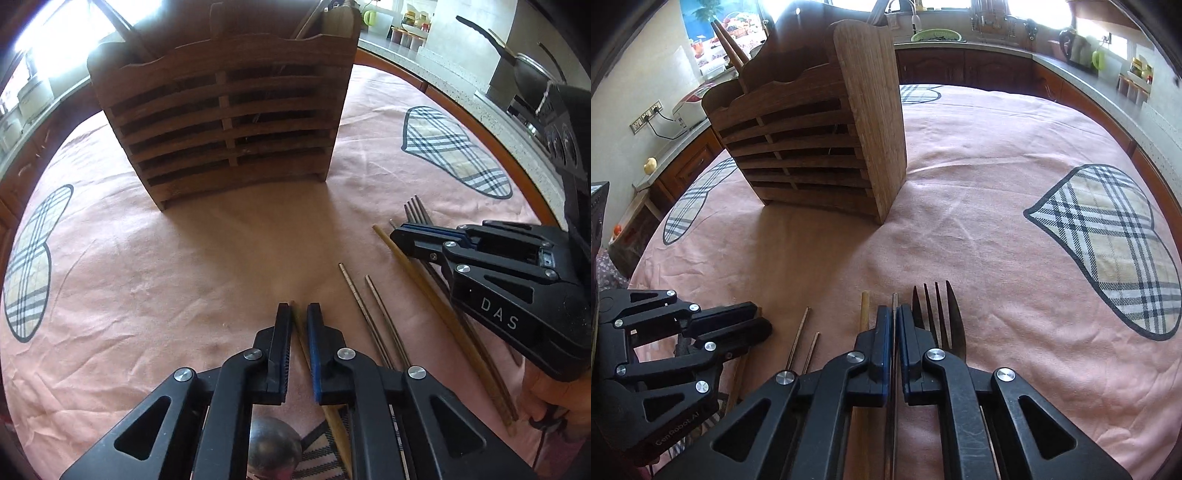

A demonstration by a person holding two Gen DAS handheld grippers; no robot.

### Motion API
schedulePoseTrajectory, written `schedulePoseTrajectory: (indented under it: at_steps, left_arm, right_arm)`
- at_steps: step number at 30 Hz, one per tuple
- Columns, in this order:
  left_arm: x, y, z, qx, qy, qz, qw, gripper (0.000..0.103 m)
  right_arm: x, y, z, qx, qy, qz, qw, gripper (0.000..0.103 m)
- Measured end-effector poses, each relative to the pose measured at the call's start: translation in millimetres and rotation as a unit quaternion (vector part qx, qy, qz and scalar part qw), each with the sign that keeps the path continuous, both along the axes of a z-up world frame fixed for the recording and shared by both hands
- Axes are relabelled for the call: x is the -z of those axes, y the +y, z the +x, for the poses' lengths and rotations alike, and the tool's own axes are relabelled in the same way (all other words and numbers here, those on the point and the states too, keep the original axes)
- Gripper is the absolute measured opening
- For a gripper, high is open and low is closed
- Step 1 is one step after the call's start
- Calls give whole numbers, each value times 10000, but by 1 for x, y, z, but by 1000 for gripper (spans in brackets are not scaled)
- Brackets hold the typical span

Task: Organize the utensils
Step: 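Close the left tool on a wooden chopstick while the right tool grasps a metal chopstick, then lift both held chopsticks upright and carry them to the wooden holder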

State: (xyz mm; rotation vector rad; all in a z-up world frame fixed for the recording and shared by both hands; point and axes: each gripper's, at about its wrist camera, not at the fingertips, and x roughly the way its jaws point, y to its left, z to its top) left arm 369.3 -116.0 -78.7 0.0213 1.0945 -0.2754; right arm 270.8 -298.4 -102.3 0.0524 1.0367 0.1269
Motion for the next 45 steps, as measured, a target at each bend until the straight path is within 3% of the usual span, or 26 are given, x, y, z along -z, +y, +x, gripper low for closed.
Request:
schedulePoseTrajectory:
  at_steps: [7, 12, 22, 27, 38, 45]
  left_arm:
    - [-39, 38, -16, -97, -134, -907, 9957, 6]
    - [-76, 65, -46, -115, -482, -1247, 9910, 3]
    - [-140, 113, -118, -177, -1290, -1625, 9781, 3]
    - [-164, 133, -144, -242, -1659, -1635, 9722, 3]
    - [-185, 161, -176, -577, -2247, -1800, 9559, 3]
    - [-186, 165, -171, -699, -2516, -1920, 9460, 3]
  right_arm:
    - [-44, -1, -30, 118, -521, 500, 9973, 4]
    - [-85, 5, -54, 144, -1012, 586, 9930, 4]
    - [-140, 14, -96, 294, -1807, 551, 9816, 4]
    - [-162, 15, -112, 398, -2159, 502, 9743, 4]
    - [-186, 21, -121, 462, -2575, 554, 9636, 4]
    - [-193, 23, -116, 510, -2772, 645, 9573, 4]
